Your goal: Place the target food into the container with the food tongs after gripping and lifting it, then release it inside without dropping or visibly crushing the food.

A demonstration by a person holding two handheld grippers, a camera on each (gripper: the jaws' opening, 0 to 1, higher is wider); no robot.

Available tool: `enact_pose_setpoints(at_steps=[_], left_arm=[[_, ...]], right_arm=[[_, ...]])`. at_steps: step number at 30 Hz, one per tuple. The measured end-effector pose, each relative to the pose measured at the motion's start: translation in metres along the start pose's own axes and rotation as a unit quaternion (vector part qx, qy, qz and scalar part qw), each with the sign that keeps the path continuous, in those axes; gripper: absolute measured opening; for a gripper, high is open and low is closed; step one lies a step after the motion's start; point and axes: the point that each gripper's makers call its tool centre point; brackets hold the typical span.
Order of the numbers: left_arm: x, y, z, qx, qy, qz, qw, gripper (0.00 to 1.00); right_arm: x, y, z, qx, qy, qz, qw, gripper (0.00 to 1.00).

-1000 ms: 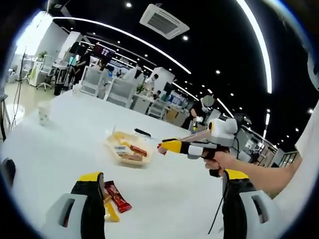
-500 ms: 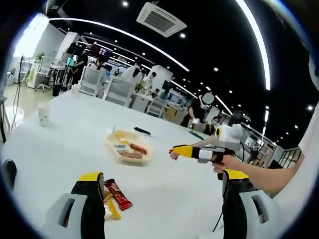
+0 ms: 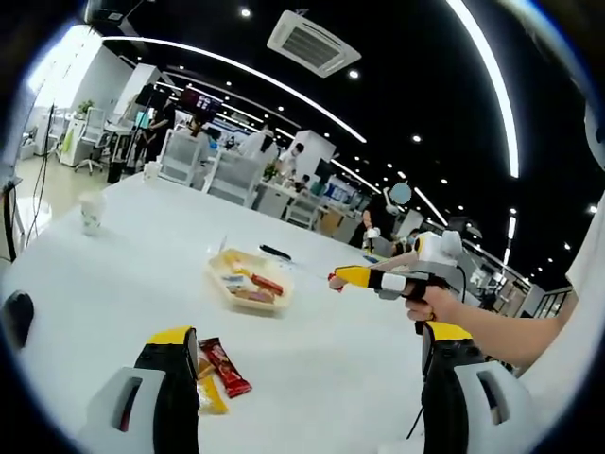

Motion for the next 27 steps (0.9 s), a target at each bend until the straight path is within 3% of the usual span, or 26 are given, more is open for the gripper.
enact_pose_setpoints(at_steps=[27], left_arm=[[0.001, -0.003, -0.003, -0.011, -0.001, 0.003, 0.9999, 0.99]], right_arm=[[-0.010, -0.029, 0.007, 0.007, 0.008, 0.024, 0.9997, 0.20]])
Point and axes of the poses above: the point that each gripper's makers call its tool centre point, and the gripper's own axes: x roughly backward along the fingers, z roughly to its right, y roughly out of its underside, and after that the axes turned 11 degrees about y, right-handed
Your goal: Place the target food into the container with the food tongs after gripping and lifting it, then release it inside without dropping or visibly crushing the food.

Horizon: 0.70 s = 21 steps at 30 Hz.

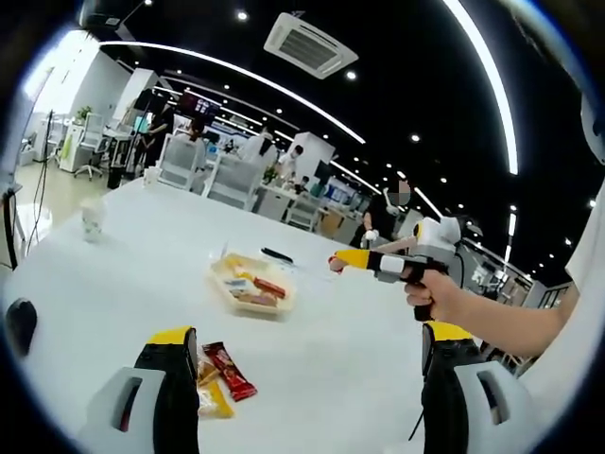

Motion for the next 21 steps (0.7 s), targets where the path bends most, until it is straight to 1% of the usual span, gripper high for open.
enact_pose_setpoints(at_steps=[6, 13, 17, 21], left_arm=[[0.002, 0.001, 0.001, -0.003, 0.000, -0.003, 1.0000, 0.99], [0.003, 0.006, 0.001, 0.002, 0.002, -0.007, 1.0000, 0.99], [0.002, 0.007, 0.000, 0.004, 0.004, -0.005, 1.0000, 0.99], [0.001, 0.003, 0.000, 0.004, 0.006, 0.003, 1.0000, 0.99]], right_arm=[[-0.003, -0.012, -0.005, 0.014, -0.007, 0.006, 0.9999, 0.20], [-0.006, -0.028, -0.001, 0.038, -0.009, 0.011, 0.9992, 0.20], [-0.009, -0.042, 0.003, 0.066, -0.009, 0.014, 0.9977, 0.20], [-0.015, -0.064, 0.008, 0.084, -0.012, 0.019, 0.9962, 0.20]])
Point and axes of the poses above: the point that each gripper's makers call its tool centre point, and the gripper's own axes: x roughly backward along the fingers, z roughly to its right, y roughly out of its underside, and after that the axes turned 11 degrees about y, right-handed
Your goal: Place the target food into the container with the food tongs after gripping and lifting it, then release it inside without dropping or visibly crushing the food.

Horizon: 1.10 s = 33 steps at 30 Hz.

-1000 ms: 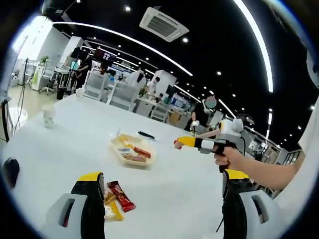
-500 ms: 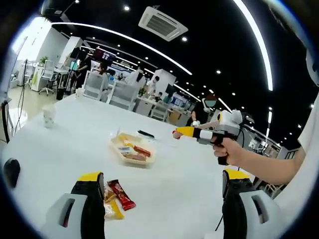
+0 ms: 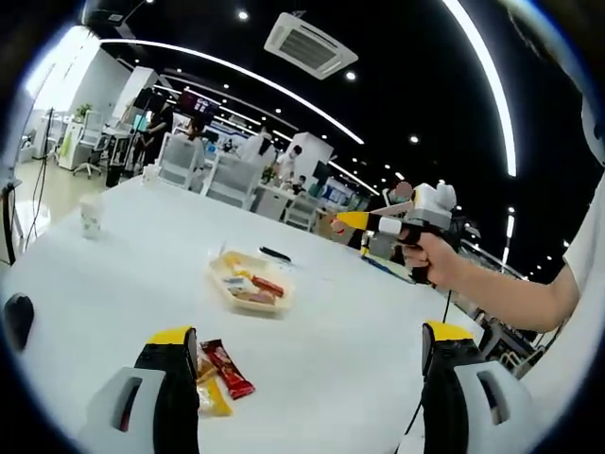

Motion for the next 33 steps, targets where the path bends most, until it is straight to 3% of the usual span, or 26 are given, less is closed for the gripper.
enact_pose_setpoints(at_steps=[3, 9, 19, 23, 26, 33], left_arm=[[-0.001, -0.002, 0.000, 0.001, 0.000, 0.004, 1.0000, 0.99], [0.002, -0.003, 0.000, 0.001, -0.001, 0.008, 1.0000, 0.99], [0.003, -0.005, -0.004, 0.003, -0.004, 0.012, 0.9999, 0.99], [0.004, -0.010, -0.006, -0.001, -0.006, 0.012, 0.9999, 0.99], [0.005, -0.014, -0.009, -0.003, -0.008, 0.017, 0.9998, 0.99], [-0.002, -0.019, -0.017, -0.003, -0.010, 0.014, 0.9999, 0.99]], right_arm=[[-0.005, -0.008, 0.007, -0.001, 0.000, 0.001, 1.0000, 0.20], [-0.015, -0.031, 0.020, 0.037, 0.002, 0.007, 0.9993, 0.20], [-0.034, -0.043, 0.047, 0.098, 0.009, -0.012, 0.9951, 0.21], [-0.045, -0.059, 0.055, 0.068, 0.008, -0.006, 0.9976, 0.21], [-0.054, -0.057, 0.055, 0.067, 0.007, -0.010, 0.9977, 0.21], [-0.081, -0.031, 0.065, 0.044, 0.015, -0.037, 0.9983, 0.21]])
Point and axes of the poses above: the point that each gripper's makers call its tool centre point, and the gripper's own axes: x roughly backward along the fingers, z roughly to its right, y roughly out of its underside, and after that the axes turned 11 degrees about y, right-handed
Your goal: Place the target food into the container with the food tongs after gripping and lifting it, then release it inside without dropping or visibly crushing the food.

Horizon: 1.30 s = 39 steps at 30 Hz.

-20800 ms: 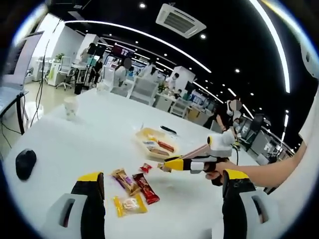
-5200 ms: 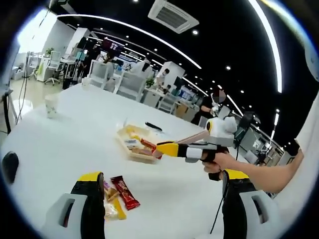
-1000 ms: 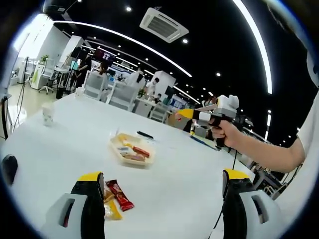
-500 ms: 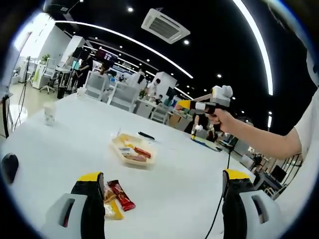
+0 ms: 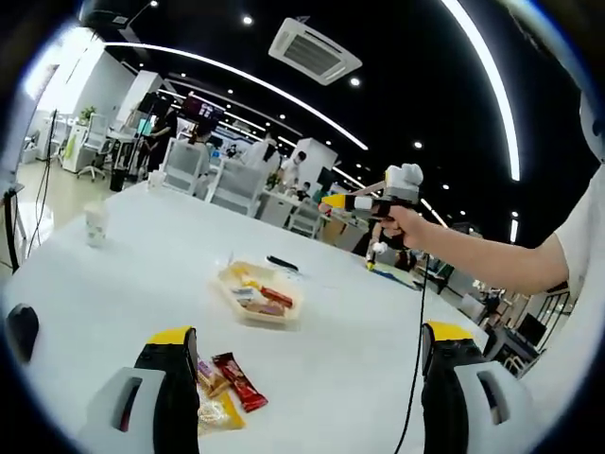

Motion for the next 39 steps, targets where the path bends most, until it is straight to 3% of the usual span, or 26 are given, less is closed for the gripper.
enact_pose_setpoints(at_steps=[5, 8, 11, 21, 27, 32, 39], left_arm=[[0.003, -0.006, -0.004, -0.002, -0.011, 0.003, 0.9999, 0.99], [0.003, -0.004, -0.007, 0.000, -0.012, 0.003, 0.9999, 0.99], [-0.001, 0.006, -0.015, 0.012, -0.015, -0.020, 0.9996, 0.99], [-0.014, 0.003, -0.013, 0.012, -0.007, -0.024, 0.9996, 0.99], [-0.015, 0.007, -0.012, 0.011, -0.007, -0.028, 0.9995, 0.99], [-0.012, 0.008, -0.012, 0.009, -0.010, -0.029, 0.9995, 0.99], [-0.011, 0.008, -0.011, 0.003, -0.012, -0.031, 0.9995, 0.99]], right_arm=[[-0.018, 0.014, 0.006, -0.044, 0.003, -0.009, 0.9990, 0.22], [-0.022, 0.015, 0.003, -0.042, -0.001, -0.007, 0.9991, 0.23], [-0.026, 0.015, 0.006, -0.050, 0.002, -0.005, 0.9987, 0.25], [-0.019, 0.017, 0.010, -0.076, -0.001, -0.002, 0.9971, 0.25], [-0.019, 0.033, 0.009, -0.086, -0.005, -0.011, 0.9962, 0.26], [-0.018, 0.042, -0.001, -0.084, -0.009, -0.017, 0.9963, 0.26], [-0.012, 0.040, -0.018, -0.080, -0.004, -0.009, 0.9967, 0.27]])
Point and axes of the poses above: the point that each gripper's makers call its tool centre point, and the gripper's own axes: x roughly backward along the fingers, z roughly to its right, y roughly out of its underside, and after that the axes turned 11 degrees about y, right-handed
